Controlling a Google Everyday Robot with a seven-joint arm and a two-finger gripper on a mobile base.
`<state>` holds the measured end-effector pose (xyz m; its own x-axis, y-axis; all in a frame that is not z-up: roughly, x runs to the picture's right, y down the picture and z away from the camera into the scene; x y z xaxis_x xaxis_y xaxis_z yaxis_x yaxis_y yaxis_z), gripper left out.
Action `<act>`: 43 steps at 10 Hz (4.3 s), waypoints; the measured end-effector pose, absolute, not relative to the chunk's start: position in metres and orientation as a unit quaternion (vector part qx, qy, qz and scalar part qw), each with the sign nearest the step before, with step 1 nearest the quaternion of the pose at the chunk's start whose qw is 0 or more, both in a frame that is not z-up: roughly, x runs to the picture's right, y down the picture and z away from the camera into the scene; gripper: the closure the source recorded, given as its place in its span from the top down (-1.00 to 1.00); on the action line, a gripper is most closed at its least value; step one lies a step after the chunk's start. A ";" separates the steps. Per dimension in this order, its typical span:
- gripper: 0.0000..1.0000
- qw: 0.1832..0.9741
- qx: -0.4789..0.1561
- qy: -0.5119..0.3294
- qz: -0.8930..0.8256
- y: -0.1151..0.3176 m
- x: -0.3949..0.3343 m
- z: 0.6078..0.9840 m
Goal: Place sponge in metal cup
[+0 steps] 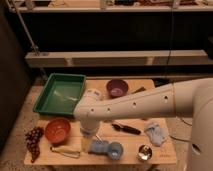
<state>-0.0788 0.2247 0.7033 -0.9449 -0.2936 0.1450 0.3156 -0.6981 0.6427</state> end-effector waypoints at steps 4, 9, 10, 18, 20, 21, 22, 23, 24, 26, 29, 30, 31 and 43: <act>0.60 0.165 -0.015 -0.351 -0.922 0.224 -0.079 0.704; 0.60 0.158 -0.023 -0.359 -0.920 0.237 -0.075 0.718; 0.60 0.154 -0.025 -0.362 -0.919 0.243 -0.074 0.727; 0.60 0.122 -0.049 -0.395 -0.909 0.284 -0.068 0.755; 0.55 0.122 -0.051 -0.397 -0.908 0.289 -0.063 0.757; 0.34 0.119 -0.052 -0.400 -0.907 0.292 -0.064 0.758; 0.13 0.117 -0.053 -0.403 -0.906 0.295 -0.063 0.759; -0.03 0.116 -0.054 -0.406 -0.905 0.296 -0.062 0.759; -0.24 0.117 -0.053 -0.408 -0.904 0.296 -0.063 0.759; -0.64 0.116 -0.049 -0.403 -0.907 0.283 -0.069 0.755; -1.00 0.112 -0.037 -0.371 -0.921 0.217 -0.078 0.731; -1.00 0.113 -0.037 -0.364 -0.924 0.194 -0.079 0.724; -1.00 0.127 -0.040 -0.357 -0.925 0.156 -0.072 0.717; -1.00 0.361 -0.124 -0.390 -0.838 0.131 0.102 0.675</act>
<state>0.1017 0.1305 0.6755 -0.7080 -0.5090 0.4896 0.7023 -0.4343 0.5640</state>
